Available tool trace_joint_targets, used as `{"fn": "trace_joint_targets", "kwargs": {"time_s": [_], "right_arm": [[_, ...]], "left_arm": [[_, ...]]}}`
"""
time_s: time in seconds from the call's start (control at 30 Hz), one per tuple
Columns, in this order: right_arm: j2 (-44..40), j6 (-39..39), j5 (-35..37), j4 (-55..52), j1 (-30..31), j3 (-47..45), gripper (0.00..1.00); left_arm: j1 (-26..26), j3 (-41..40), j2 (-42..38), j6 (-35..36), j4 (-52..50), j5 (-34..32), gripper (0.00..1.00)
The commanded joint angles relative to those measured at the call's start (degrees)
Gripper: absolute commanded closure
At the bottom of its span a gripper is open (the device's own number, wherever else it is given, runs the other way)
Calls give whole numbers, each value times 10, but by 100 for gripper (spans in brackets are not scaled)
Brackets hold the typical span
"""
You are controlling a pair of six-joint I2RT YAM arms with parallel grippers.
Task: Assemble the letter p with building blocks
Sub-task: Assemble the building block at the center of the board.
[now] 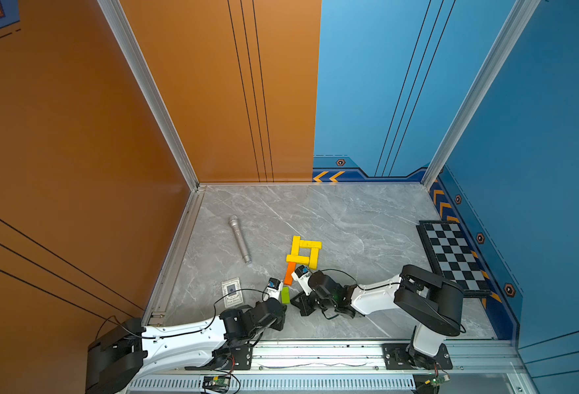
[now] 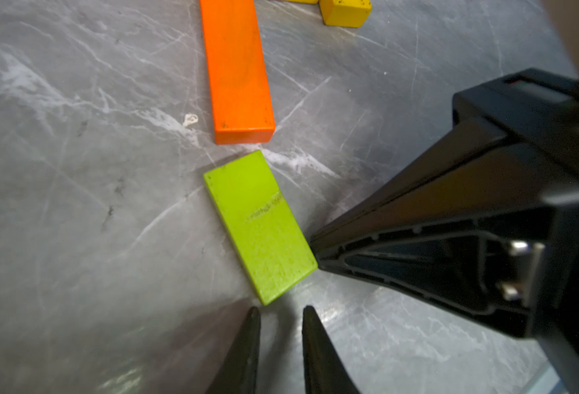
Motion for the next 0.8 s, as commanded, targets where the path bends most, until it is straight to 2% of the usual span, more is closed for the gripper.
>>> {"fn": "trace_joint_targets", "kwargs": {"time_s": [0.0,0.23,0.77], "right_arm": [[17,9,-5,-26,1,-1,100],[20,9,-3,-25,0,2,100],[25,10,-6,-23,-3,4,100]], "left_arm": [[-2,-7,-23,-4,-55,-16,75],[1,-18,-70,-6,-75,-32,74],[7,-9,-36,0,-67,-31,74]]}}
